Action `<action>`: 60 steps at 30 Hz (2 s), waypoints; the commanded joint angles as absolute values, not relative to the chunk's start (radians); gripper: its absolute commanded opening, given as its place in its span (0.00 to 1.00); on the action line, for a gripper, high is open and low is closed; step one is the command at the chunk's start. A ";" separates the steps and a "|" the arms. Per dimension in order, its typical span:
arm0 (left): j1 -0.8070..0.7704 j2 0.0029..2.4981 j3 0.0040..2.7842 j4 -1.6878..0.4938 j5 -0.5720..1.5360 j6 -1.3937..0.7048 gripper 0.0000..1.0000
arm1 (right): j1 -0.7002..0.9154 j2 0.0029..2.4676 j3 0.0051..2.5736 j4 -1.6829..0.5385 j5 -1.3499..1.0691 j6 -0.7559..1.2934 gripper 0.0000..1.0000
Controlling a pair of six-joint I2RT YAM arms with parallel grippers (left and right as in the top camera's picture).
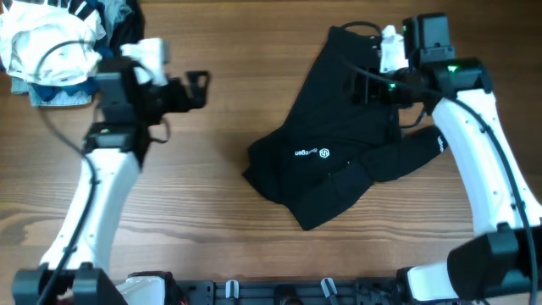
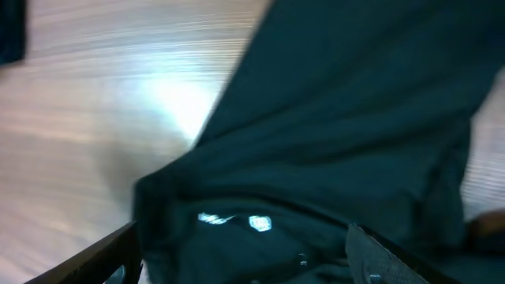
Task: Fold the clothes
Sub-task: 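Drag the black t-shirt with the right gripper toward table center, then grasp the shirt's left edge with the left gripper, right gripper holding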
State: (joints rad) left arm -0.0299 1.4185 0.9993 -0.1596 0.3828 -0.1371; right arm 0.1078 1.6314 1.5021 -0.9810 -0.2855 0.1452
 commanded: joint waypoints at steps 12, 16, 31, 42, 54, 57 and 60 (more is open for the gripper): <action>-0.409 1.942 1.322 -0.189 0.301 0.028 0.98 | -0.133 1.653 1.492 -0.955 -0.246 0.182 0.84; -0.477 1.999 1.369 -0.216 0.196 0.111 0.97 | -0.159 1.654 1.492 -0.954 -0.233 0.183 0.85; -0.560 2.142 1.368 -0.114 0.024 0.176 0.88 | -0.160 1.654 1.490 -0.950 -0.205 0.183 0.85; -0.585 2.181 1.368 -0.065 0.017 0.232 0.76 | -0.160 1.664 1.480 -0.942 -0.205 0.183 0.85; -0.638 2.202 1.368 -0.068 -0.045 0.229 0.09 | -0.160 1.664 1.480 -0.945 -0.205 0.183 0.86; -0.626 2.199 1.369 -0.097 -0.111 0.158 0.04 | -0.160 1.664 1.480 -0.958 -0.206 0.183 0.85; -0.582 2.183 1.388 -0.187 -0.184 0.043 0.04 | -0.160 1.664 1.480 -0.968 -0.212 0.184 0.84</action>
